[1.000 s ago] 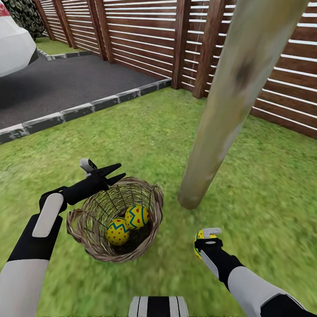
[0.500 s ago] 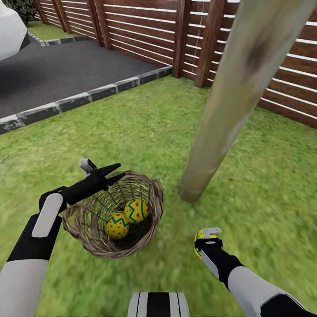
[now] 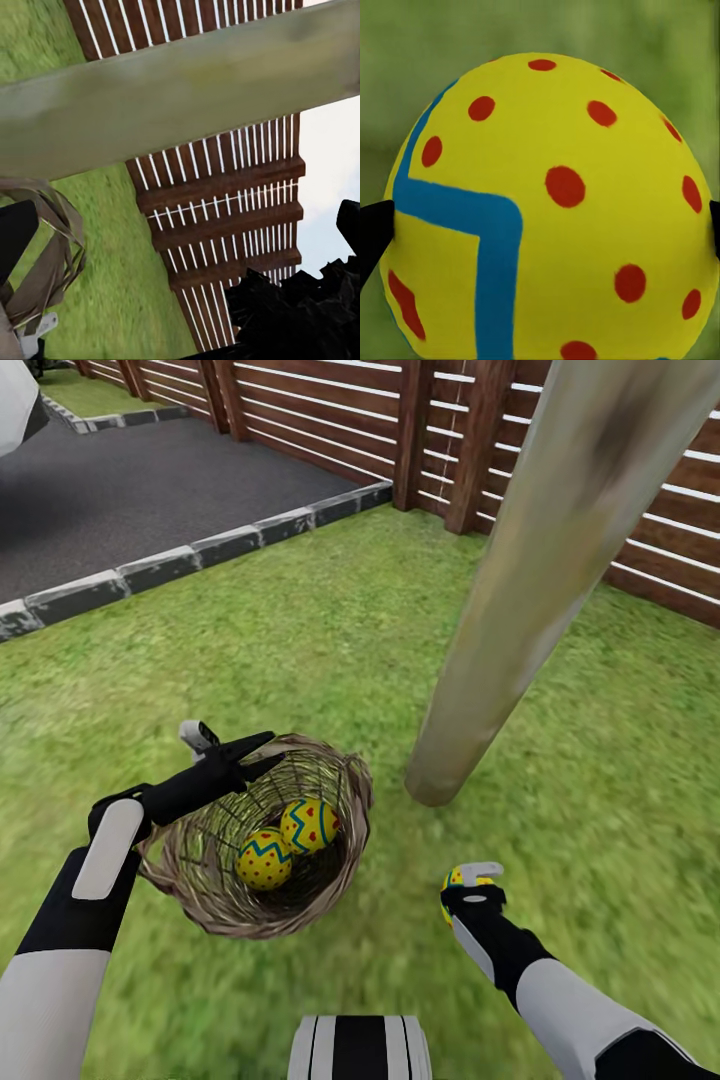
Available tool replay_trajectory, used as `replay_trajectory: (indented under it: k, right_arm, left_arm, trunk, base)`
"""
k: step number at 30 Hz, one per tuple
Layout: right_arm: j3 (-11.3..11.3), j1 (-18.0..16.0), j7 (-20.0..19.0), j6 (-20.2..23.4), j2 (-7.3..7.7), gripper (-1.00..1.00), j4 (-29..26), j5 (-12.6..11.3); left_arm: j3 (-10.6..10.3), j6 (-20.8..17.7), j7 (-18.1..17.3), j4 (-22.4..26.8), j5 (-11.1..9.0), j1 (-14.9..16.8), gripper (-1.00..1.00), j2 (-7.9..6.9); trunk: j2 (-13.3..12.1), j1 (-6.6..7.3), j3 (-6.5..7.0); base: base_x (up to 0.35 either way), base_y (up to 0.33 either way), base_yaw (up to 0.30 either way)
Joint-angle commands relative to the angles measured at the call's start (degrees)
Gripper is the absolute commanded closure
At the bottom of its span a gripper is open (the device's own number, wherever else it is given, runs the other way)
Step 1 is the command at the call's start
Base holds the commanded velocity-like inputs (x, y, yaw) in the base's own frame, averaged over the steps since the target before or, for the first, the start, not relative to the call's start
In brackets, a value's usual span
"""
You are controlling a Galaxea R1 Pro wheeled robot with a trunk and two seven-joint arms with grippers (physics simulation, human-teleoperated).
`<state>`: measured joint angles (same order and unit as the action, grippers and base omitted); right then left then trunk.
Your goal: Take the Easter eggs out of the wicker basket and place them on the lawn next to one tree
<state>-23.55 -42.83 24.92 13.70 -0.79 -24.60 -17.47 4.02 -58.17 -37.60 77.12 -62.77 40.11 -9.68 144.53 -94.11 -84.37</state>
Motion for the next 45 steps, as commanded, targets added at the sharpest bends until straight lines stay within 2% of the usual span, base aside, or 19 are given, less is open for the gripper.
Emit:
replay_trajectory:
  k: [1, 2, 4, 6, 17, 45]
  right_arm:
    - [-0.4, 0.0, -3.9, -0.1, 0.09, 1.0, 4.5, -0.6]
    - [-0.4, 0.0, -3.9, -0.1, 0.09, -1.0, 4.5, -0.6]
    - [-0.4, 0.0, -3.9, -0.2, 0.09, -1.0, 4.5, -0.6]
    - [-0.4, 0.0, -3.9, -0.2, 0.09, -1.0, 4.4, -0.6]
    - [-0.5, 0.0, -3.9, -0.1, 0.09, -1.0, 3.2, -0.6]
    - [-0.5, 0.0, -3.6, -0.1, 0.17, -1.0, 1.9, -0.6]
  left_arm:
    - [0.1, -0.2, -0.4, 0.0, 0.1, -0.1, -1.0, 0.03]
    - [0.4, -0.1, -1.0, 0.0, -0.5, -0.2, -1.0, 0.03]
    - [0.5, 0.1, -2.5, 0.0, -3.1, -0.4, -1.0, -0.46]
    - [0.5, 0.1, -3.0, 0.0, -4.1, -0.4, -1.0, -1.62]
    - [0.1, 0.4, -3.5, 0.1, -4.1, -0.4, -1.0, -1.83]
    - [0.0, 0.5, -4.1, 0.1, -4.0, -0.4, -1.0, -1.83]
  trunk:
    - [0.0, -0.03, -0.04]
    - [0.0, -0.03, -0.04]
    - [0.0, -0.03, -0.04]
    - [0.0, -0.03, -0.04]
    - [0.0, -0.03, -0.04]
    - [-0.4, 0.69, 6.16]
  base:
    - [0.0, 0.0, 0.0]
    - [0.0, 0.0, 0.0]
    - [0.0, 0.0, 0.0]
    - [0.0, 0.0, 0.0]
    - [0.0, 0.0, 0.0]
    - [0.0, 0.0, 0.0]
